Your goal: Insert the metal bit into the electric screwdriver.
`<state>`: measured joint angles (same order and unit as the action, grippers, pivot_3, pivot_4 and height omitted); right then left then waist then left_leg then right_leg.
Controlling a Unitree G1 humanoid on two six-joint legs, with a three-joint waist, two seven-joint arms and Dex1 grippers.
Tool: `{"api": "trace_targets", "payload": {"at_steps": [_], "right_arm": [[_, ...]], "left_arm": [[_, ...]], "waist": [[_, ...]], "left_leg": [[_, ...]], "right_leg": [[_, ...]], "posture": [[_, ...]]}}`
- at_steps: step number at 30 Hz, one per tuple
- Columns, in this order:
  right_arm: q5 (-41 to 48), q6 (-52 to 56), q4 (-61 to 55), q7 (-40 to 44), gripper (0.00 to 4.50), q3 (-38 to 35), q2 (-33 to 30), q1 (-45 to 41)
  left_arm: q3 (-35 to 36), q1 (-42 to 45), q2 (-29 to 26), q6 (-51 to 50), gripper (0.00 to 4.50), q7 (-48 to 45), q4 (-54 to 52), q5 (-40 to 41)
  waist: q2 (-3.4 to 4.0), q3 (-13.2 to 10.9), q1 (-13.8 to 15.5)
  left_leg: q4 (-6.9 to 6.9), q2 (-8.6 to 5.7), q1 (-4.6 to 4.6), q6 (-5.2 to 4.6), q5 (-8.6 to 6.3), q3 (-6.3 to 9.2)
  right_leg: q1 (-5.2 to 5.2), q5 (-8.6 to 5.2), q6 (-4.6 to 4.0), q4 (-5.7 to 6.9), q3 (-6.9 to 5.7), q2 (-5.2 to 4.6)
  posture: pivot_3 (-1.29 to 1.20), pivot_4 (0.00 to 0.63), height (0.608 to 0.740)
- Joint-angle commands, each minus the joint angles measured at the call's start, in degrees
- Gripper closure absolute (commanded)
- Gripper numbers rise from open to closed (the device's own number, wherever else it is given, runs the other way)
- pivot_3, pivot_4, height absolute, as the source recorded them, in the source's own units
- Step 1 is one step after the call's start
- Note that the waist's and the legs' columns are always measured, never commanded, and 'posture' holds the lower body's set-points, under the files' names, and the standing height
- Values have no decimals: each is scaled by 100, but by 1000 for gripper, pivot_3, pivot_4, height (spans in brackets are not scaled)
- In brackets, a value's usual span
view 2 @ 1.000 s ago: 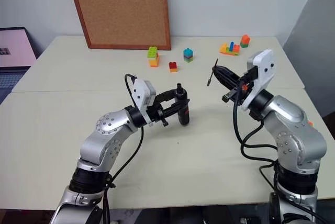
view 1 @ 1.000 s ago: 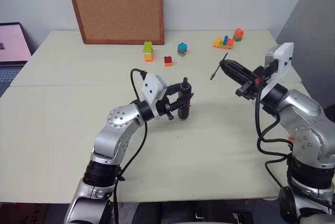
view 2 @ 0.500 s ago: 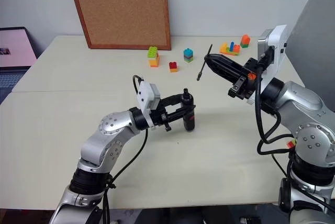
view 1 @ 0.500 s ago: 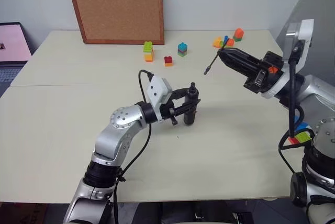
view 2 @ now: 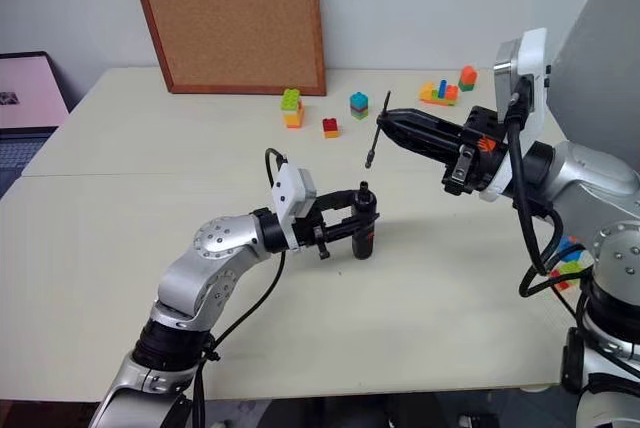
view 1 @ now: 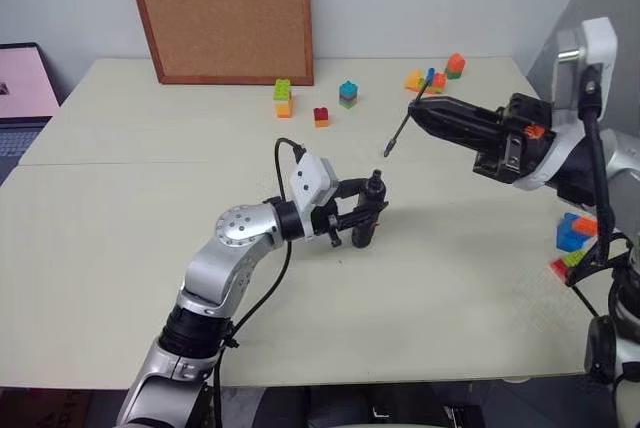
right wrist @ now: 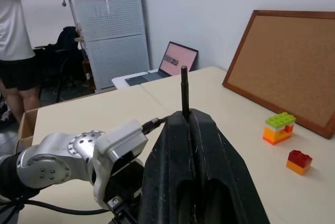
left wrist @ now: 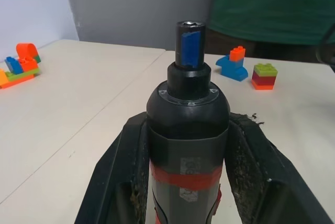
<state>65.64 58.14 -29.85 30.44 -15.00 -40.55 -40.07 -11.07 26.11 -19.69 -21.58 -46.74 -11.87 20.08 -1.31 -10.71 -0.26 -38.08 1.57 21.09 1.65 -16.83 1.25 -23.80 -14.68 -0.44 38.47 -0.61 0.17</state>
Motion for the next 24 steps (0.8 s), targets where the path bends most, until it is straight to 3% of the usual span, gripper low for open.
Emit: {"api": "trace_targets", "payload": {"at_steps": [1,24], "right_arm": [[299,85,24,-19,4500,63,-103,-165],[-30,-44,64,-62,4500,493,-207,-187]], "left_arm": [[-45,-33,37,192,2858,-3,-118,-47],[-124,-200,20,475,2858,-2,-5,-196]], "waist": [[0,0,1],[0,0,7]], "left_leg": [[0,0,0,0,0,1],[0,4,-2,0,0,0]], "right_leg": [[1,0,0,-2,-1,0],[2,0,1,-3,0,0]], "posture": [[0,150,740],[0,150,740]]}}
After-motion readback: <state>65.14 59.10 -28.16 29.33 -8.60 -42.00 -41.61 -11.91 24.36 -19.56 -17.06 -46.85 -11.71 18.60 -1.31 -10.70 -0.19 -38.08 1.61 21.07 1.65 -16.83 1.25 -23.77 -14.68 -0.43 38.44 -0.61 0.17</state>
